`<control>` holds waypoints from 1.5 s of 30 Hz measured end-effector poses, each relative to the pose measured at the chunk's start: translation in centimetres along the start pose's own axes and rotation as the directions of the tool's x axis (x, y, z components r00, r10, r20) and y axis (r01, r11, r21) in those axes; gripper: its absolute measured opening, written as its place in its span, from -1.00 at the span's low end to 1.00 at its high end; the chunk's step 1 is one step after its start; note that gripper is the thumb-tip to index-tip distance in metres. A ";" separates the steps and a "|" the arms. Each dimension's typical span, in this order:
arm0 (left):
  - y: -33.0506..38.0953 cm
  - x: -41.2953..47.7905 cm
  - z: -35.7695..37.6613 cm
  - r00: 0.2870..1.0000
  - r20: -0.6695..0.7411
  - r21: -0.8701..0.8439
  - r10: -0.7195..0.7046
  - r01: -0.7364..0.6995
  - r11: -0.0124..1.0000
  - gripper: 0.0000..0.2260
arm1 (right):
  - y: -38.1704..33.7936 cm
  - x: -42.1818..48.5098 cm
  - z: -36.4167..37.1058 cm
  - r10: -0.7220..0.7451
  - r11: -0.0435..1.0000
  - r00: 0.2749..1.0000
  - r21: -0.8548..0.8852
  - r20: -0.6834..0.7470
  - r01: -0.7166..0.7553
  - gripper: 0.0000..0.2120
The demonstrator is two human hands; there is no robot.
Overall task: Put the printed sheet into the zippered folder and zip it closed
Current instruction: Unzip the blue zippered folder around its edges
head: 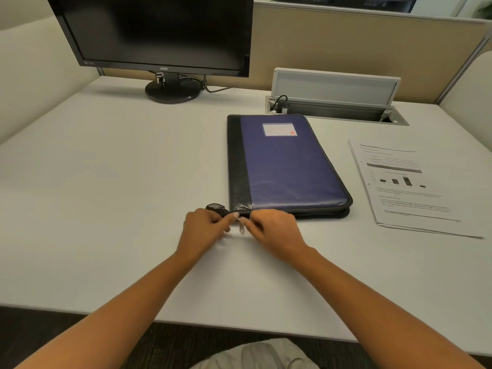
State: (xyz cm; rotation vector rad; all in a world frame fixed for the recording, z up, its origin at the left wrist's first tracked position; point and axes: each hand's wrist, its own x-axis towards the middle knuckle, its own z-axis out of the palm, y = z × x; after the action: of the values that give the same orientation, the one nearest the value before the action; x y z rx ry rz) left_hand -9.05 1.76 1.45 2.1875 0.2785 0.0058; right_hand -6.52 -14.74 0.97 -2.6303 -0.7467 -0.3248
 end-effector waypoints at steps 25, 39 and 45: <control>0.3 -0.3 2.7 0.974 -0.160 0.516 0.160 -0.056 0.855 -0.78 | 5.2 2.8 2.3 0.106 0.994 0.987 -0.048 0.119 -0.101 -0.57; -1.1 -0.8 -0.8 0.969 -0.191 0.501 0.158 -0.042 0.864 -0.79 | 5.0 2.7 2.0 0.120 0.992 0.985 -0.037 0.125 -0.117 -0.58; -1.1 -0.8 -1.0 0.972 -0.187 0.494 0.142 -0.032 0.869 -0.80 | 5.0 2.7 2.0 0.125 0.992 0.984 -0.033 0.124 -0.121 -0.58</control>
State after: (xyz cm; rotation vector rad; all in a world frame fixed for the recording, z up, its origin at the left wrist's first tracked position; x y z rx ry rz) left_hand -10.18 2.97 1.23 2.7108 0.3298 0.2542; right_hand -1.31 -16.56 -1.41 -2.7255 -0.6185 -0.1358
